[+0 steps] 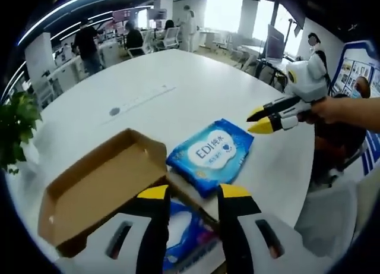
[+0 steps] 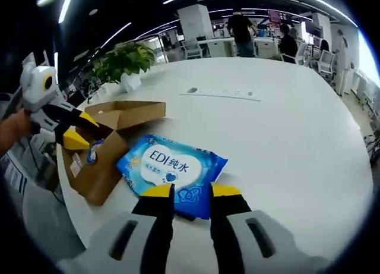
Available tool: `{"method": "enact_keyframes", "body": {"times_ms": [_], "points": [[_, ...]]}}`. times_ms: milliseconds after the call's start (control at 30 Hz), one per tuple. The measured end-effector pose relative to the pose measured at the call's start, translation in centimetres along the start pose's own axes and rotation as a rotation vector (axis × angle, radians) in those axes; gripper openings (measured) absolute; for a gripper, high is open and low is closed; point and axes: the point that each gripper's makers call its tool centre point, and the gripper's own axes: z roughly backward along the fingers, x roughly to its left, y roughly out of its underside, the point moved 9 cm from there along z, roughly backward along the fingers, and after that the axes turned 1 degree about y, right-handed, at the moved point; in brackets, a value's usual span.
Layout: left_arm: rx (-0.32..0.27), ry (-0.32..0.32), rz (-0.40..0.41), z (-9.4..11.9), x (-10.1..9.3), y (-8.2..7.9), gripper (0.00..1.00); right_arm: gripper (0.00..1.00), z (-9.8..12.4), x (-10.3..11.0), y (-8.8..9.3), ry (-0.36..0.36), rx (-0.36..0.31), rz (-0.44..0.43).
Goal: Operate the shoe box by opening the lid, removing the specified soft item, and placing it in the target area until the item is outside and the box remains undamaged.
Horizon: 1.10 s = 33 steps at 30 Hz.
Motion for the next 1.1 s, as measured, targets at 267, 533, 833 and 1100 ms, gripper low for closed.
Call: {"method": "enact_keyframes", "body": {"times_ms": [267,533,833,1100], "points": [[-0.019,-0.008,0.024,1.6,0.9,1.1,0.31,0.25,1.2,1.7,-0.7,-0.019,-0.018,0.034],[-0.026,-0.017,0.031,3.3,1.9,2.3,0.33,0.28,1.8,3.9,-1.6,-0.055,-0.029,0.088],[-0.017,-0.031,0.035,4.6,3.0,4.2,0.33,0.3,1.8,6.6,-2.7,-0.101,-0.043,0.159],[0.001,-0.018,0.041,5.2,3.3,5.8,0.34,0.3,1.0,8.6,-3.4,-0.138,-0.048,0.209]]}}
